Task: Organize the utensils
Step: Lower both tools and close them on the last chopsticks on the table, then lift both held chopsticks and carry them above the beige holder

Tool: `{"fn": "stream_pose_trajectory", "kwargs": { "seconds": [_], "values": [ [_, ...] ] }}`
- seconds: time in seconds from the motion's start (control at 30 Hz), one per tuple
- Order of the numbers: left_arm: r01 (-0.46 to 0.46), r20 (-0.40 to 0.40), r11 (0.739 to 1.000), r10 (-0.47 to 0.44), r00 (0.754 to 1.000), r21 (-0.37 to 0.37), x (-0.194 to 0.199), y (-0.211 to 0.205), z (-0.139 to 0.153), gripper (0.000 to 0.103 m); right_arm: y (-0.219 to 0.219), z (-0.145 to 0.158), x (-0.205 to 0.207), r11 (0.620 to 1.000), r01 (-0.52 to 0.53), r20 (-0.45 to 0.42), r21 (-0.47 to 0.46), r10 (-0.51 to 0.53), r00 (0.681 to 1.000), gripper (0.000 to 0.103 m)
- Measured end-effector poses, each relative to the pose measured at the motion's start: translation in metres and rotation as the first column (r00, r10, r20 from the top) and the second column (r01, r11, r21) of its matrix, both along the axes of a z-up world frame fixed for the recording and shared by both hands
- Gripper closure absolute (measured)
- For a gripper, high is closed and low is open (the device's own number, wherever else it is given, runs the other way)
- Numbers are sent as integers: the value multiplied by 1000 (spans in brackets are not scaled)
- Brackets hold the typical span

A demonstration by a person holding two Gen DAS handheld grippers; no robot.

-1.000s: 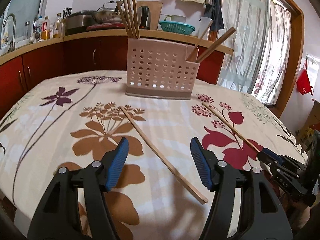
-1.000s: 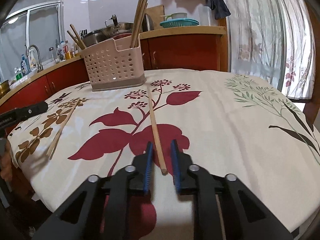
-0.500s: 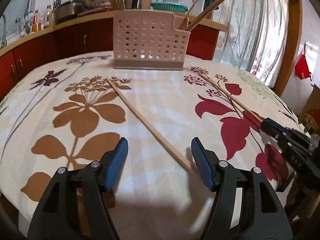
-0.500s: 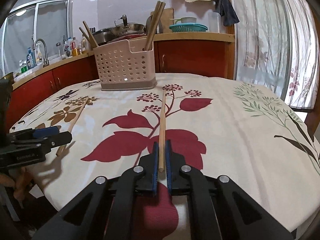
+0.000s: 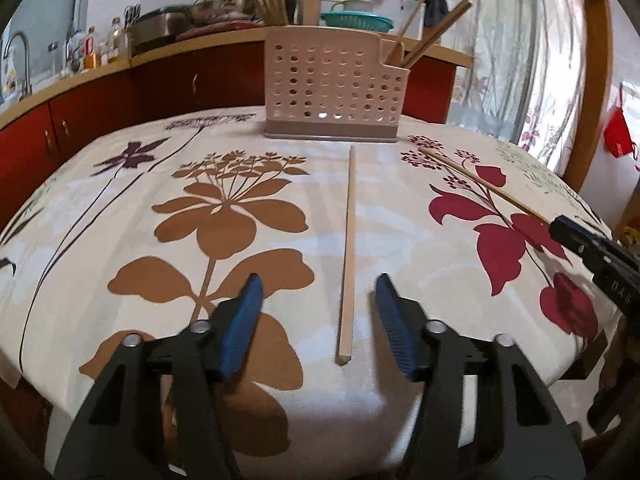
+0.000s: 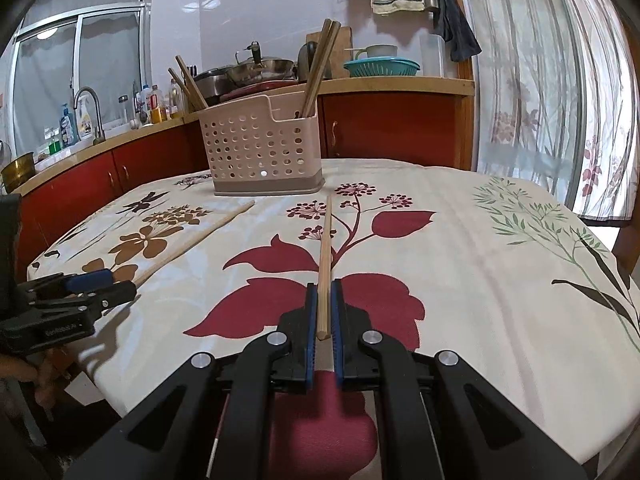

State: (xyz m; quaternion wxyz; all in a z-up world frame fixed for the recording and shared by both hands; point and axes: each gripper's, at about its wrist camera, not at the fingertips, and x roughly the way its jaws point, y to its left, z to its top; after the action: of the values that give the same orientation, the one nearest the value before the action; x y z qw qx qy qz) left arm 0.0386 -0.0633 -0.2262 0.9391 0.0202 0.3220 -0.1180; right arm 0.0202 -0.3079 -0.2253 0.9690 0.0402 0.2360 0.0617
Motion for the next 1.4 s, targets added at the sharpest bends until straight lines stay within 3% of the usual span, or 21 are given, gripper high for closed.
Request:
{"fn": "stream_pose_trajectory", "kwargs": {
  "seconds": [0.13, 0.17, 0.3, 0.63, 0.97, 1.17, 1.4],
  "values": [
    [30, 17, 1000, -30, 999, -8, 0, 1, -1, 74, -1, 0, 0, 1000, 0, 0, 14, 0, 1000, 96],
    [38, 18, 999, -38, 999, -11, 0, 1, -1, 83, 0, 0, 0, 1000, -1, 0, 18, 1, 1000, 96],
    [60, 15, 998, -59, 998, -23, 0, 1, -1, 97, 3, 1, -3, 1000, -8, 7, 17, 8, 1000, 96],
    [104, 99, 995, -102, 990, -7, -12, -4, 19, 97, 7, 21, -10, 1000, -7, 50, 11, 7, 999, 96],
    [78, 173, 996, -70, 982, -45, -12, 9, 55, 97, 7, 54, -18, 1000, 5, 112, 11, -6, 994, 97],
    [106, 155, 993, -97, 983, -50, -8, 9, 67, 97, 10, 73, -21, 1000, 0, 152, 9, -1, 988, 97],
    [113, 101, 993, -108, 989, -43, -8, 8, 54, 97, 13, 76, -21, 1000, -7, 156, 7, 6, 988, 97]
  ]
}}
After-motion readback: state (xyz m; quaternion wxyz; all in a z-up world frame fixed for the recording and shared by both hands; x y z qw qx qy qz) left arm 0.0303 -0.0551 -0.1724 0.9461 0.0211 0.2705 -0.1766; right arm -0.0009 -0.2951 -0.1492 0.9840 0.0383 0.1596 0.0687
